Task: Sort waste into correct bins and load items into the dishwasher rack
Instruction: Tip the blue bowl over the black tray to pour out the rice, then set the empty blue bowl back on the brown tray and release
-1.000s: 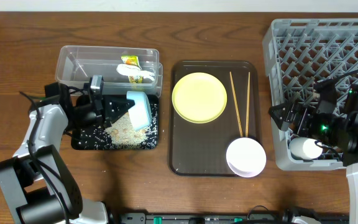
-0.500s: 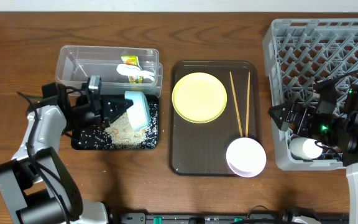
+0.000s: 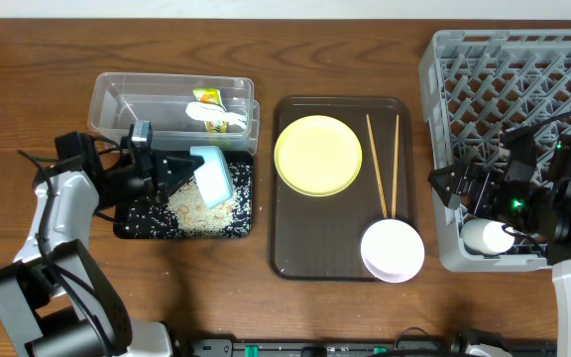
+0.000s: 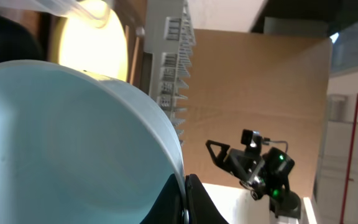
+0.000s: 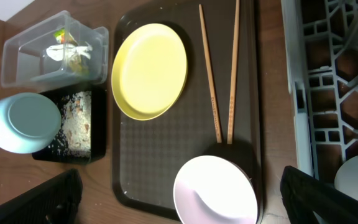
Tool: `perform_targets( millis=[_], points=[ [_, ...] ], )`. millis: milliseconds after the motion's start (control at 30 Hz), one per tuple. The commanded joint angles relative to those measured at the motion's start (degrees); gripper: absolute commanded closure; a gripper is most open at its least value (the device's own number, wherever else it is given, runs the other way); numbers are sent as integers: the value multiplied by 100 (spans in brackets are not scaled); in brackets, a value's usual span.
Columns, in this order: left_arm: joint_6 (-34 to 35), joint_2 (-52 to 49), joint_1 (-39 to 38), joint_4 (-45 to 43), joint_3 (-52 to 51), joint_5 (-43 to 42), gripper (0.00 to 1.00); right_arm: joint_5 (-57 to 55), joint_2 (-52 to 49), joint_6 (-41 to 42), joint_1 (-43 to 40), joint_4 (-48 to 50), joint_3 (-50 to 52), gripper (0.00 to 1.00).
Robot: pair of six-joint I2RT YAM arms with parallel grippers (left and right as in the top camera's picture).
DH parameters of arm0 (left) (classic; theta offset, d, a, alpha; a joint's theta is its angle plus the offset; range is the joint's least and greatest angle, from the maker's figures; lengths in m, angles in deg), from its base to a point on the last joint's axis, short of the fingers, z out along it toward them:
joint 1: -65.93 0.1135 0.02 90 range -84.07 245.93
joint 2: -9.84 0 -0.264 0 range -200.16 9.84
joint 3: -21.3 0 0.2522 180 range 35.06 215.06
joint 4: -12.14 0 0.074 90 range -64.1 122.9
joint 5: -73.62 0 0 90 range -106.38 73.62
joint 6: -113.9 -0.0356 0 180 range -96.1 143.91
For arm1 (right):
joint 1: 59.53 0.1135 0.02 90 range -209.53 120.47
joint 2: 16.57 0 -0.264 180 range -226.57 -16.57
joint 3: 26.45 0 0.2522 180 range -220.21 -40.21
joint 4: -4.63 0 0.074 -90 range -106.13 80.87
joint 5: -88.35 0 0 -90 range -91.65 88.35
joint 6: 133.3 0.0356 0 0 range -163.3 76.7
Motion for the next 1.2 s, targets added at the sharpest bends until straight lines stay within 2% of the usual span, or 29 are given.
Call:
perform_targets(
  millis=[0,133,300,433,633,733,800,1000,1133,1167],
  points=[
    [17,146,-52,-31,55,345,94,26,17,44,42,2,-81,1],
    [-378,254,-234,247,55,358,94,24,17,39,42,-46,-81,1],
    [-162,896,-863,295,57,935,94,26,17,42,42,-28,-81,1],
    [452,1635,-1757,146,72,2302,94,26,17,42,44,7,-81,1],
    [1582,2424,-4017,-358,70,5016,94,26,17,42,44,13,-81,1],
    [2046,2337,-5084,-400,42,6555,94,24,17,42,44,-74,-81,1],
    [2439,2140,-5775,-435,7,7285,94,26,17,39,44,-133,-81,1],
    [3252,1137,-7176,-1270,2,7563,94,26,17,42,44,-149,-81,1],
    [3550,525,-7541,-1469,7,7991,93,26,17,39,44,-164,-81,1],
    [3547,439,-7543,-1482,13,8024,85,24,17,37,44,-173,-81,1]
  ],
)
